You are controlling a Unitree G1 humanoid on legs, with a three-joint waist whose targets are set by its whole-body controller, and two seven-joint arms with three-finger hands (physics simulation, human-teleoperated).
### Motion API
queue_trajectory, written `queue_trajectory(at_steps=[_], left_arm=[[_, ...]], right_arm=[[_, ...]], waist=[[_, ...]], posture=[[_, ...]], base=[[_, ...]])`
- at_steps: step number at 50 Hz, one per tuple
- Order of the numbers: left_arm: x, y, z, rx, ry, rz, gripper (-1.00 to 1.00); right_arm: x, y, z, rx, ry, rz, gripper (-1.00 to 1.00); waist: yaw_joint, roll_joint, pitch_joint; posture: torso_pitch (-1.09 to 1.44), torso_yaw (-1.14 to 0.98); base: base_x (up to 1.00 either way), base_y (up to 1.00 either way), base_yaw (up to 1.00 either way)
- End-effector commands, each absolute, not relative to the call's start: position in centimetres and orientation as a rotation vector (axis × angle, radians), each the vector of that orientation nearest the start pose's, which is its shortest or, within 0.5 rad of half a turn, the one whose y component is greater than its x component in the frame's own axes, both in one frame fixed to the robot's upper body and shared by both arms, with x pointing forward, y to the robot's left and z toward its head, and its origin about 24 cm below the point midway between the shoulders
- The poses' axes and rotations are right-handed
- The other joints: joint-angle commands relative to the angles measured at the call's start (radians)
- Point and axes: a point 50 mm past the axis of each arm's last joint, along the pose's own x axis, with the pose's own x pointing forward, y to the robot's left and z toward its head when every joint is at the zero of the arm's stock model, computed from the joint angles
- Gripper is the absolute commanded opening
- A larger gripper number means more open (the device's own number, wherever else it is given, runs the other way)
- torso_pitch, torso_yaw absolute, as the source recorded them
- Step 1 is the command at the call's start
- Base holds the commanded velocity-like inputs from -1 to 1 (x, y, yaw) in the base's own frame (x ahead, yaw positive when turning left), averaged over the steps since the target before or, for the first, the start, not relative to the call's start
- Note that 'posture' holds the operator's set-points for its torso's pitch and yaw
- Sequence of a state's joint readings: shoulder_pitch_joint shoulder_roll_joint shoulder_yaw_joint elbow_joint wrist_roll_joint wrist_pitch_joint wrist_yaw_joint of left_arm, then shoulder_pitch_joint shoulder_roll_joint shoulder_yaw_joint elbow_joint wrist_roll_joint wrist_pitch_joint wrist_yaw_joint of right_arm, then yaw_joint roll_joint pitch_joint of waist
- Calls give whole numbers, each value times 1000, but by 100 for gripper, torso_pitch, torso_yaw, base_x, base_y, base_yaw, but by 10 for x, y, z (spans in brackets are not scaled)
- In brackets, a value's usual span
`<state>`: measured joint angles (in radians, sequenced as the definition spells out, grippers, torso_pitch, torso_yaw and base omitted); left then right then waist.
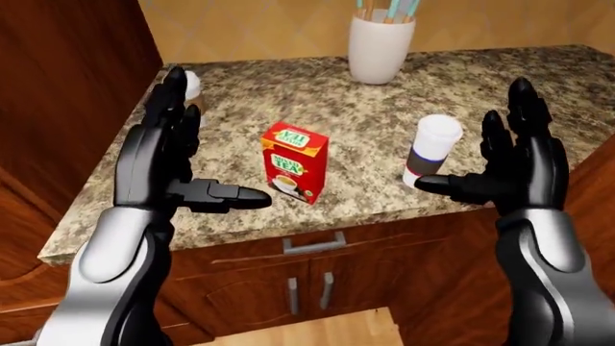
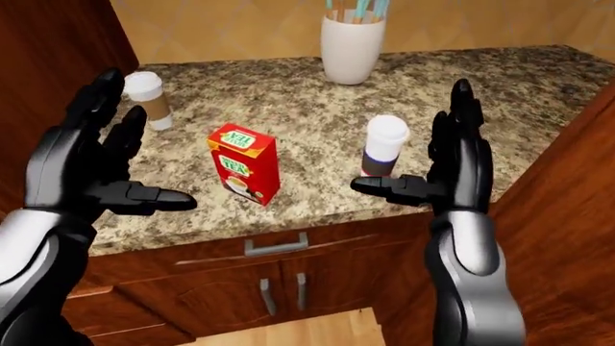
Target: Move the drinks to the dining counter.
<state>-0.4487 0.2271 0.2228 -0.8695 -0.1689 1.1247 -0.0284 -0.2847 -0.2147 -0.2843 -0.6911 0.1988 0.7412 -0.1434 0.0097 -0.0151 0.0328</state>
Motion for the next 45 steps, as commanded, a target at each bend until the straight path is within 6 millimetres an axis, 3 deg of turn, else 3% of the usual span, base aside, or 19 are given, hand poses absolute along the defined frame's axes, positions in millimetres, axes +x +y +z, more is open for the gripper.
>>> queue_trajectory(at_steps=[1,12,26,31,33,38,42,43,44,45], left_arm=[[235,173,249,106,-293,-21,100],[234,175,249,102,-295,-15,100],[235,175,248,102,-295,-18,100],[235,175,248,100,-296,-22,100],[235,175,248,99,-297,-22,100],[236,177,245,98,-295,-19,100],[235,175,248,103,-295,-22,100],[235,175,248,104,-295,-21,100],[234,175,249,105,-296,-23,100],[234,175,248,105,-295,-23,100]], right_arm=[[243,-207,218,-39,-342,-222,100],[252,-198,200,-101,-275,-179,100],[279,-188,184,-105,-213,-159,100],[292,-185,181,-98,-198,-165,80],[296,-183,179,-100,-191,-161,60],[309,-177,180,-108,-177,-148,48],[322,-171,180,-116,-172,-141,17],[325,-171,179,-116,-168,-143,0],[327,-171,177,-118,-164,-145,-62],[327,-171,176,-118,-163,-146,-99]], waist=[[0,1,-23],[-6,10,-20],[-8,13,-17],[-8,14,-17],[-7,14,-18],[-7,16,-18],[-7,18,-21],[-7,18,-20],[-8,18,-21],[-8,18,-21]], posture=[[0,0],[0,0],[0,0],[0,0],[0,0],[0,0],[0,0],[0,0],[0,0],[0,0]], base=[[0,0,0],[0,0,0],[0,0,0],[0,0,0],[0,0,0],[0,0,0],[0,0,0],[0,0,0],[0,0,0],[0,0,0]])
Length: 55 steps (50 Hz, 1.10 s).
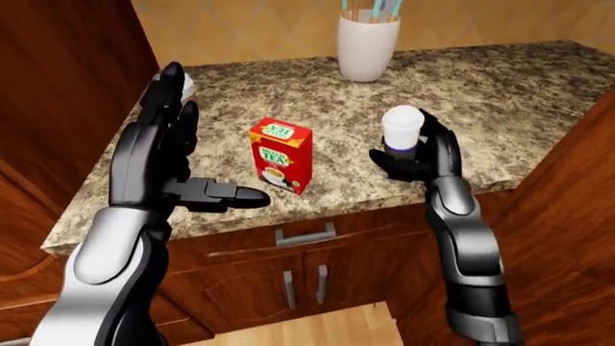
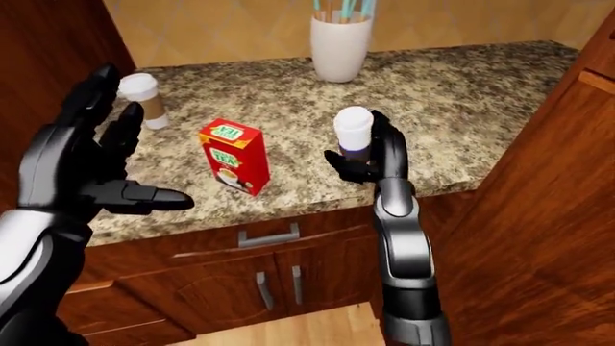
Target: Move the drinks to the dining counter.
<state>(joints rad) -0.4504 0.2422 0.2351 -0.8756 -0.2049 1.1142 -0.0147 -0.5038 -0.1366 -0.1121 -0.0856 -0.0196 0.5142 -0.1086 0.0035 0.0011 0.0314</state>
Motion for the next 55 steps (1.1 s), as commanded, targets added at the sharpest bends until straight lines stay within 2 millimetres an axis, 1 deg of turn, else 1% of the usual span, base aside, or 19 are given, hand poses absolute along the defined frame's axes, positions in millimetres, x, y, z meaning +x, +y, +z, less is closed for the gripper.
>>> queue_trajectory(at_steps=[1,4,9,11,15,17,19,20,24,25,30,36,37,38,43,45,50,52,55], left_arm=[[235,176,247,106,-295,-23,100],[235,174,247,111,-293,-28,100],[237,173,242,119,-284,-36,100],[241,171,239,131,-272,-40,100],[260,169,225,158,-228,-43,100],[265,168,228,161,-222,-46,100],[267,165,226,179,-207,-60,100],[270,165,229,187,-203,-58,100],[281,170,230,211,-178,-53,100],[283,170,234,221,-177,-59,100],[292,166,239,257,-157,-118,100],[303,159,240,317,-168,-210,100],[305,159,241,317,-169,-209,100],[313,159,242,320,-176,-216,100],[329,160,243,349,-179,-214,100],[335,158,242,348,-174,-229,100],[350,157,230,380,-156,-283,100],[351,156,226,367,-146,-316,100],[353,155,225,371,-145,-337,100]], right_arm=[[326,-171,176,-119,-164,-148,-100],[318,-175,178,-107,-174,-150,-100],[301,-180,192,-66,-214,-138,-100],[291,-181,203,-43,-244,-128,-100],[269,-179,232,-26,-312,-106,-100],[260,-176,239,-18,-329,-86,-100],[255,-173,245,-23,-347,-77,-100],[251,-171,249,-26,-354,-67,-100],[246,-167,255,-31,-365,-48,-100],[243,-166,255,-40,-370,-47,-100],[242,-168,256,-49,-380,-61,-100],[243,-169,254,-48,-380,-78,-100],[243,-169,253,-47,-379,-79,-100],[243,-168,253,-46,-379,-75,-100],[242,-169,252,-49,-378,-78,-100],[242,-169,253,-47,-377,-79,-100],[241,-170,252,-46,-379,-81,-100],[241,-170,253,-42,-384,-83,-100],[241,-169,253,-41,-385,-83,-100]], waist=[[-1,2,-20],[3,0,-20],[6,-3,-22],[6,-3,-22],[11,-5,-20],[12,-5,-22],[11,-7,-22],[10,-8,-21],[8,-13,-21],[7,-14,-21],[8,-12,-21],[11,-12,-20],[11,-12,-21],[10,-12,-21],[10,-15,-23],[10,-15,-23],[11,-17,-25],[11,-17,-27],[10,-16,-27]], posture=[[0,0],[0,0],[0,0],[0,0],[0,0],[0,0],[0,0],[0,0],[0,0],[0,0],[0,0],[0,0],[0,0],[0,0],[0,0],[0,0],[0,0],[0,0],[0,0]], base=[[0,0,0],[0,0,0],[0,0,0],[0,0,0],[0,0,0],[0,0,0],[0,0,0],[0,0,0],[0,0,0],[0,0,0],[0,0,0],[0,0,0],[0,0,0],[0,0,0],[0,0,0],[0,0,0],[0,0,0],[0,0,0],[0,0,0]])
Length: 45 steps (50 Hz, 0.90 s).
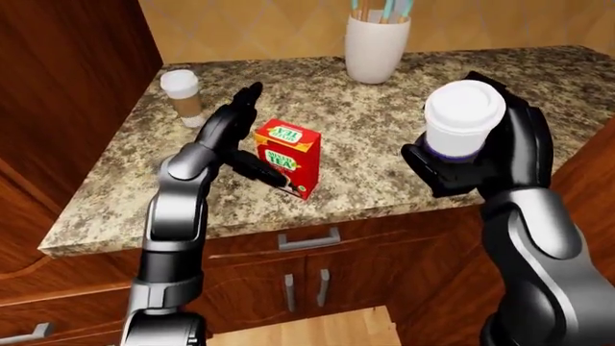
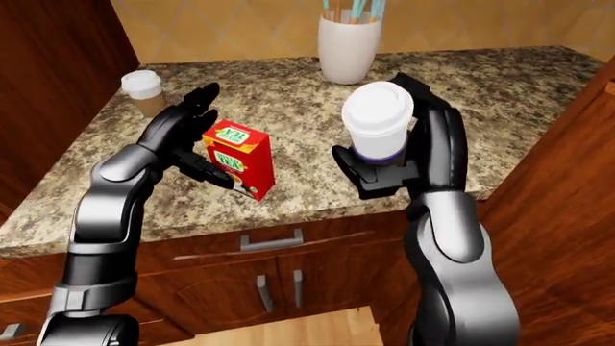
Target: Move the drinks to the dining counter.
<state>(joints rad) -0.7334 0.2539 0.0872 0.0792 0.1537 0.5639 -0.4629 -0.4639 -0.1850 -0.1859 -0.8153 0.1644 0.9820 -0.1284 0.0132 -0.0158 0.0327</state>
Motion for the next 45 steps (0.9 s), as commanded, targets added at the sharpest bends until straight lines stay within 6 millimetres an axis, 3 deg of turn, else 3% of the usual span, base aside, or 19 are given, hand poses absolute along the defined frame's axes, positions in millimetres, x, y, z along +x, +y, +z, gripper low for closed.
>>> queue_trajectory(at_steps=[1,16,23,25,30,33,39,45], left_arm=[[353,154,223,377,-143,-347,100],[354,151,202,393,-122,-375,97],[353,146,201,397,-132,-394,40],[352,146,202,397,-139,-396,5],[347,145,207,395,-151,-390,-42],[342,146,207,383,-159,-385,-98],[335,151,211,317,-174,-345,-100],[311,152,250,239,-226,-268,-100]], right_arm=[[242,-169,253,-41,-385,-83,-100],[243,-171,247,-40,-377,-84,-100],[243,-172,246,-40,-371,-88,-100],[244,-174,246,-38,-369,-94,-100],[244,-173,245,-42,-366,-91,-100],[242,-173,246,-42,-368,-91,-100],[243,-173,243,-42,-365,-91,-100],[244,-172,242,-47,-363,-89,-100]], waist=[[0,1,-28],[-2,1,-29],[-1,-1,-28],[-1,-1,-28],[-1,-1,-27],[-1,-1,-27],[-2,0,-27],[-6,2,-26]], posture=[[0,0],[0,0],[0,0],[0,0],[0,0],[0,0],[0,0],[0,0]], base=[[0,0,0],[0,0,0],[0,0,0],[0,0,0],[0,0,0],[0,0,0],[0,0,0],[0,0,0]])
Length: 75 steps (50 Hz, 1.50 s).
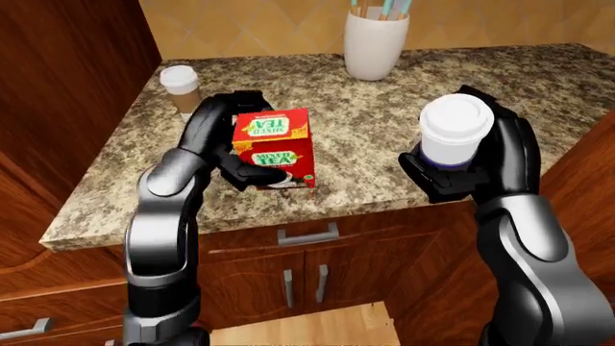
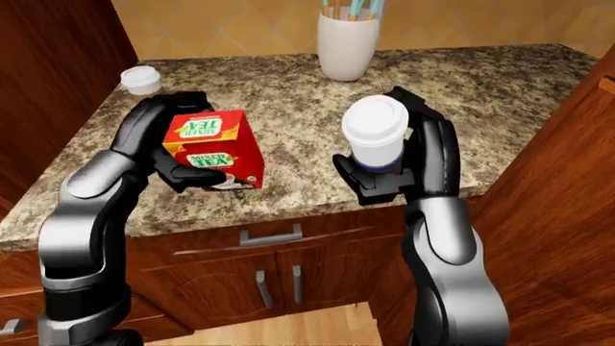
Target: Move the drinks to the dining counter.
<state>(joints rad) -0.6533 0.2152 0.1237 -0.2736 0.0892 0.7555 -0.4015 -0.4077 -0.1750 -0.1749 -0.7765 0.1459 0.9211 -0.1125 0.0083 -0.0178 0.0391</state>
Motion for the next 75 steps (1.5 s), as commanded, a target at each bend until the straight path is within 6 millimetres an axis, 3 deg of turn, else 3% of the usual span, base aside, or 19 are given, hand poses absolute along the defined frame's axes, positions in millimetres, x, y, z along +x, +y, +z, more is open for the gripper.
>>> queue_trajectory(at_steps=[1,17,23,30,33,34,39,46,48,49,51,53,56,59,60,64,71,73,75], left_arm=[[309,154,255,236,-236,-244,-100],[283,157,282,217,-277,-194,-100],[280,155,282,216,-283,-198,-100],[277,154,285,218,-291,-203,-100],[276,151,283,220,-290,-211,-100],[275,151,283,223,-290,-213,-100],[275,150,284,227,-296,-225,-100],[272,150,281,233,-297,-234,-100],[273,151,280,229,-290,-222,-100],[274,153,280,229,-272,-204,-100],[273,151,280,230,-277,-210,-100],[270,151,281,230,-281,-209,-100],[269,154,279,229,-281,-205,-100],[269,154,278,225,-280,-201,-100],[269,154,278,227,-280,-202,-100],[267,156,281,225,-286,-195,-100],[266,153,278,226,-285,-199,-100],[267,154,278,231,-284,-195,-100],[267,155,278,229,-285,-191,-100]], right_arm=[[244,-172,242,-46,-364,-89,-100],[243,-171,257,-33,-390,-103,-100],[241,-171,257,-35,-391,-95,-100],[240,-170,257,-32,-387,-92,-100],[240,-170,254,-21,-388,-95,-100],[241,-170,252,-20,-385,-93,-100],[239,-169,254,-18,-390,-85,-100],[239,-168,252,-3,-379,-87,-100],[241,-169,251,8,-372,-85,-100],[241,-169,251,11,-370,-86,-100],[239,-170,250,-3,-371,-87,-100],[239,-169,249,-13,-361,-85,-100],[238,-168,247,-12,-358,-73,-100],[238,-167,245,-16,-354,-64,-100],[238,-166,245,-18,-352,-62,-100],[238,-166,245,-22,-352,-57,-100],[237,-166,243,-27,-350,-55,-100],[237,-166,243,-27,-349,-51,-100],[237,-166,244,-27,-350,-51,-100]], waist=[[-1,3,-31],[-3,18,-59],[-3,-37,-50],[22,10,-38],[35,121,-52],[42,77,-29],[32,74,-69],[-7,31,-1],[-19,-34,-13],[-45,-1,-9],[-28,-59,-76],[-5,-76,-47],[-14,43,42],[-7,149,1],[5,101,48],[35,40,-11],[31,-33,17],[23,-109,-12],[25,-65,14]], posture=[[0,0],[0,0],[0,0],[0,0],[0,0],[0,0],[0,0],[0,0],[0,0],[0,0],[0,0],[0,0],[0,0],[0,0],[0,0],[0,0],[0,0],[0,0],[0,0]], base=[[0,0,0],[-29,0,0],[-100,17,0],[-100,27,0],[-100,31,0],[-100,30,0],[-100,31,0],[-100,39,0],[-100,40,0],[-100,46,0],[-90,76,0],[-59,48,50],[-27,0,100],[-18,0,100],[-18,0,100],[-18,0,100],[-18,0,100],[-18,0,100],[-16,0,100]])
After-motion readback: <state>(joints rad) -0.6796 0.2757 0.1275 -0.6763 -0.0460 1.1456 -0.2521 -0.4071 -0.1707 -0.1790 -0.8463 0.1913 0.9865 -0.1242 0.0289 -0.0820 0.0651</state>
